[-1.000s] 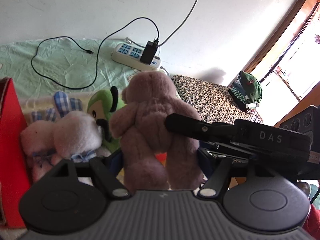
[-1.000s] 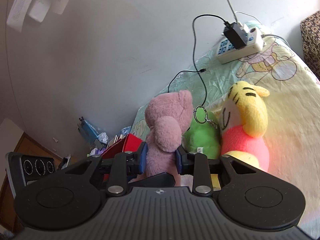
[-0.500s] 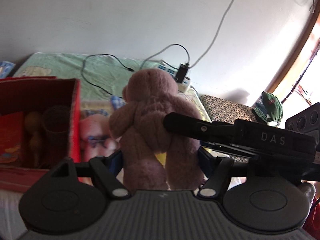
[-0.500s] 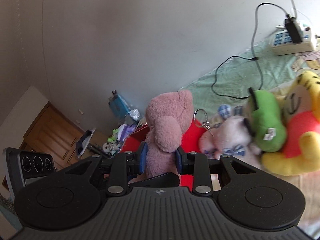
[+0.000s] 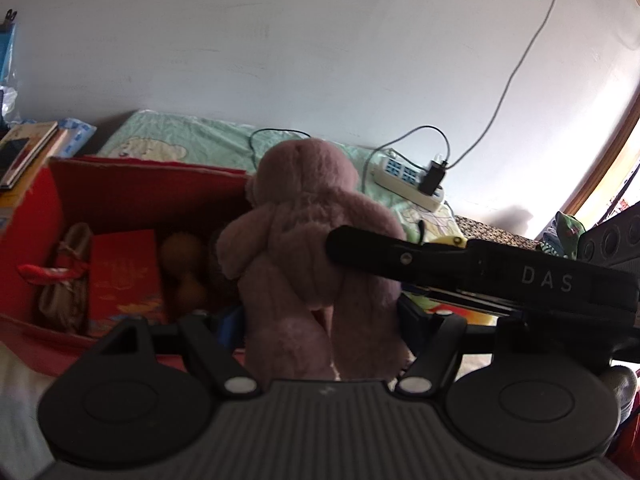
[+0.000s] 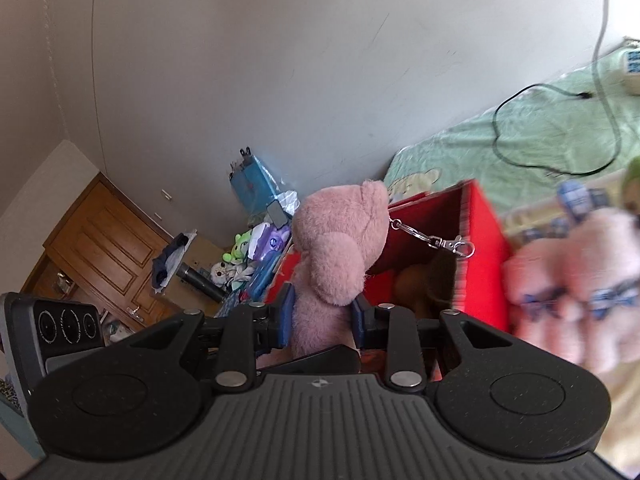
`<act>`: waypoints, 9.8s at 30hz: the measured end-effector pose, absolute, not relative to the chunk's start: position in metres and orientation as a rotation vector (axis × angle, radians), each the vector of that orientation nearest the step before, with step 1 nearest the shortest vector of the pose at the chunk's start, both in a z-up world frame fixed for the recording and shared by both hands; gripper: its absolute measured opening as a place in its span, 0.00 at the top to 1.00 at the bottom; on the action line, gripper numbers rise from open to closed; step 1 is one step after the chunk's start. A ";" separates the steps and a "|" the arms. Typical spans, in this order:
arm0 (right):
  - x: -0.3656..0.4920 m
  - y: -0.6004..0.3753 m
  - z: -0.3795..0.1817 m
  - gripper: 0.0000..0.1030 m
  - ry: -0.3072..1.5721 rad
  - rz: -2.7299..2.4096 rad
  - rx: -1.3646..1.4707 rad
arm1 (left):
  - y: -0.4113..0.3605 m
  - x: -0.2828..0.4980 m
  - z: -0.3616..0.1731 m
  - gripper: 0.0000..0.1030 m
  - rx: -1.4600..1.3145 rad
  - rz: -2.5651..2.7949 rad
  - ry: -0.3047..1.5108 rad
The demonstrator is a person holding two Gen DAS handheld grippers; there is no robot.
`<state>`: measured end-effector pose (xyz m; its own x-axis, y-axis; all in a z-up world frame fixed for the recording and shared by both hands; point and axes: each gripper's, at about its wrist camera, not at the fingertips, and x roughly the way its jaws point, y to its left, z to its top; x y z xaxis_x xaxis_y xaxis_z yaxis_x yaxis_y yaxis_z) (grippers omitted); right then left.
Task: Organize objects
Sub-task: 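Carry the pink teddy bear over the red box and lower it inside, then open the right gripper to release the bear and withdraw, then move the right gripper to the yellow tiger plush, then grasp the yellow tiger plush with the right gripper and lift it, then carry the yellow tiger plush to the red box and lower it in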
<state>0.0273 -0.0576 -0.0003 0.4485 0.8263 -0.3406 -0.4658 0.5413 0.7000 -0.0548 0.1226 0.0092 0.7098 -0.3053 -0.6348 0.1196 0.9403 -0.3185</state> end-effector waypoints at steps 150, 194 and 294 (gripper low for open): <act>-0.008 -0.181 -0.053 0.59 0.948 0.512 0.335 | -0.002 -0.034 -0.070 0.10 0.161 0.053 1.151; 0.006 -0.351 -0.101 0.52 0.937 0.102 0.824 | -0.103 0.040 -0.091 0.11 0.233 -0.293 1.099; 0.028 -0.088 0.008 0.56 0.708 0.693 0.682 | 0.107 -0.059 0.015 0.15 -0.036 -0.343 0.648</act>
<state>0.0280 -0.0882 0.0077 0.5659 0.7511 -0.3400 -0.3235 0.5816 0.7464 -0.0594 0.1072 0.0152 0.7427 -0.3245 -0.5857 0.3023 0.9430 -0.1391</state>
